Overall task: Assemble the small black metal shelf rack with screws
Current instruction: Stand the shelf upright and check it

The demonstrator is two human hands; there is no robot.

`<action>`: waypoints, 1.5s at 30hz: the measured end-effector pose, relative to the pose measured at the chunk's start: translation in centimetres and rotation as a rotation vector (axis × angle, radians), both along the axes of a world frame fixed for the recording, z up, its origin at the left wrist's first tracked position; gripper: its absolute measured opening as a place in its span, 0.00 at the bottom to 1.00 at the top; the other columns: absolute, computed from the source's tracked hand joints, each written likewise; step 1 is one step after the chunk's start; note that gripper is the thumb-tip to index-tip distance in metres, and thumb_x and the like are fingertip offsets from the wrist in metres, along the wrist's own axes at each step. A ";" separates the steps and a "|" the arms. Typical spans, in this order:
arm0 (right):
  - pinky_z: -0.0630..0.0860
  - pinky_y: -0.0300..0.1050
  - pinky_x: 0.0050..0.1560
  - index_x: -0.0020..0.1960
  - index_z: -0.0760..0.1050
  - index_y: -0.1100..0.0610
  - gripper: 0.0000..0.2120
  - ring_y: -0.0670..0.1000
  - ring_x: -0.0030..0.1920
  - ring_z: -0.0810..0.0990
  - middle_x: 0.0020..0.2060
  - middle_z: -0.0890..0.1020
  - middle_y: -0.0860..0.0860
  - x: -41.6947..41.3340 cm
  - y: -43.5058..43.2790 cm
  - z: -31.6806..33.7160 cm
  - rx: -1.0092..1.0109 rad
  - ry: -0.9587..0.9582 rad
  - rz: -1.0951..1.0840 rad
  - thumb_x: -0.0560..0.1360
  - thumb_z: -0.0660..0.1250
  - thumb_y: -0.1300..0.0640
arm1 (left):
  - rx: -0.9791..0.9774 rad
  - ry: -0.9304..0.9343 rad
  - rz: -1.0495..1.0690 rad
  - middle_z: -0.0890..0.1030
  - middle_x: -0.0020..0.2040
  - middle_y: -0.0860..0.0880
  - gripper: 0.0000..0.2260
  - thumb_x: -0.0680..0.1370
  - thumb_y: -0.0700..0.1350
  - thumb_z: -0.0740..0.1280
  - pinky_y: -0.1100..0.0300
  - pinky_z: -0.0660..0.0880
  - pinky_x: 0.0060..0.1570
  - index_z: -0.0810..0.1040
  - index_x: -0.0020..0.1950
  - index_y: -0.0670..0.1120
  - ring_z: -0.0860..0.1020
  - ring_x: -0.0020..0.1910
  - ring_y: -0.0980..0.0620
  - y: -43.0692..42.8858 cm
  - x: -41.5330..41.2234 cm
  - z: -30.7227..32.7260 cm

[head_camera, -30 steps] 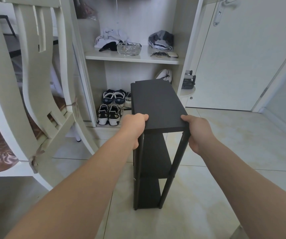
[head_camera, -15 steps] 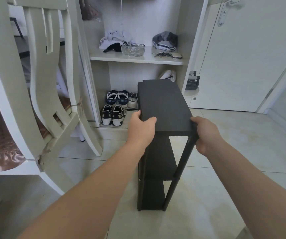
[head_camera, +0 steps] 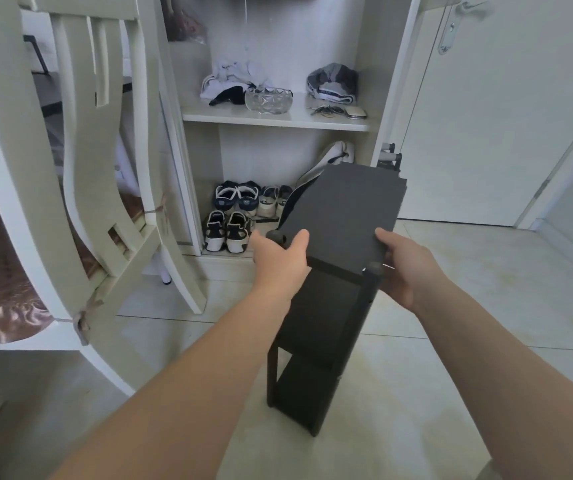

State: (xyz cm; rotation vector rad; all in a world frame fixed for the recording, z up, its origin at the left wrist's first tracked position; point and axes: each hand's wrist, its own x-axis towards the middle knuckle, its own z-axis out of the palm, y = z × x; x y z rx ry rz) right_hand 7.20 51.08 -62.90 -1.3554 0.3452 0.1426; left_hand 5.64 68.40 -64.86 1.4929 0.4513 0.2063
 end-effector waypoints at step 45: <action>0.71 0.41 0.43 0.48 0.79 0.55 0.04 0.48 0.34 0.70 0.34 0.76 0.47 1.3 -6.6 0.1 0.004 -0.146 -0.118 0.78 0.69 0.54 | -0.021 0.064 -0.103 0.80 0.55 0.52 0.20 0.79 0.44 0.69 0.56 0.73 0.45 0.74 0.72 0.52 0.77 0.49 0.51 4.8 2.1 1.1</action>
